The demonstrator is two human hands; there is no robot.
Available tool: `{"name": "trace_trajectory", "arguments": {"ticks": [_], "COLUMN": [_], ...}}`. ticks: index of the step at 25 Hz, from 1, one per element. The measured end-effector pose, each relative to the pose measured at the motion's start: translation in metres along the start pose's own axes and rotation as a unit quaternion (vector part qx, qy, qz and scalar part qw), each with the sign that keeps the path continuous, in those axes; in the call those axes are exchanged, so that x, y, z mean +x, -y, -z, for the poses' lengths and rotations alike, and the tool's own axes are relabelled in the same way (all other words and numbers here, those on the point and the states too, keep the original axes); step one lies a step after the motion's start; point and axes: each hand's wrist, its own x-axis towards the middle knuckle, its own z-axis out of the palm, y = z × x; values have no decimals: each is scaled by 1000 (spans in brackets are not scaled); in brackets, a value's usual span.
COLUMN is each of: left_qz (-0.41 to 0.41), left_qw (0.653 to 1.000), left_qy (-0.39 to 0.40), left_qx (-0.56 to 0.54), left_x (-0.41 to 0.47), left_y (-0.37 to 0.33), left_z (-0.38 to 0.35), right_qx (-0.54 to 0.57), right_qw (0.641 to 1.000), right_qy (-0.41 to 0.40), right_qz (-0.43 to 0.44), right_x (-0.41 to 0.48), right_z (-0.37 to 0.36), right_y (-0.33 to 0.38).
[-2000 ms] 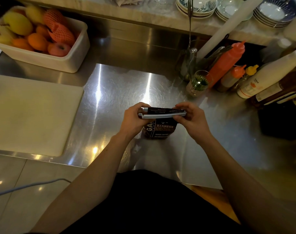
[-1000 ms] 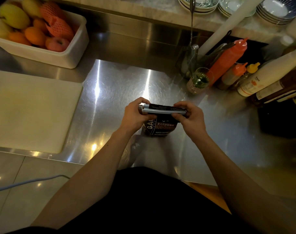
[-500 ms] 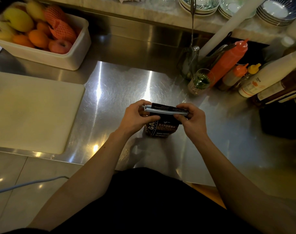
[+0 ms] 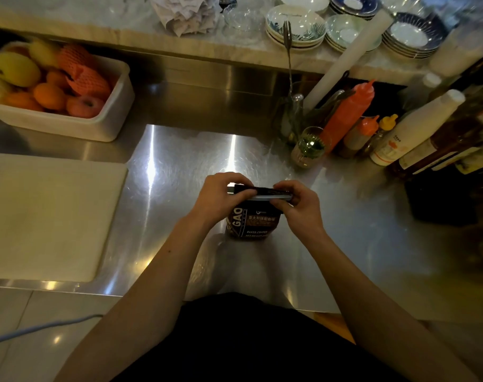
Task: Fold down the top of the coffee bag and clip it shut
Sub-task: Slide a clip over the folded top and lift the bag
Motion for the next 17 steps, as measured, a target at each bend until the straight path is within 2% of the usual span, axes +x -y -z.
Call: {"name": "trace_trajectory", "arguments": {"ticks": [3,6,17], "left_qz": [-28,-33,-63], "left_qw": [996,993,986], "left_qy": [41,69,11], "left_qx": [71,86,154], "left_x": [12,21,16], "left_y": [-11,-22,-21], "left_z": [-7,-17,-29], "right_qx": [1,-2,13], "right_qw": [1000,1000,1000], "right_qy": [13,21,10], "right_qz": [6,10,3], "right_x": [4,6,3], "right_z": [1,1,4], "right_y": [5,5,0]}}
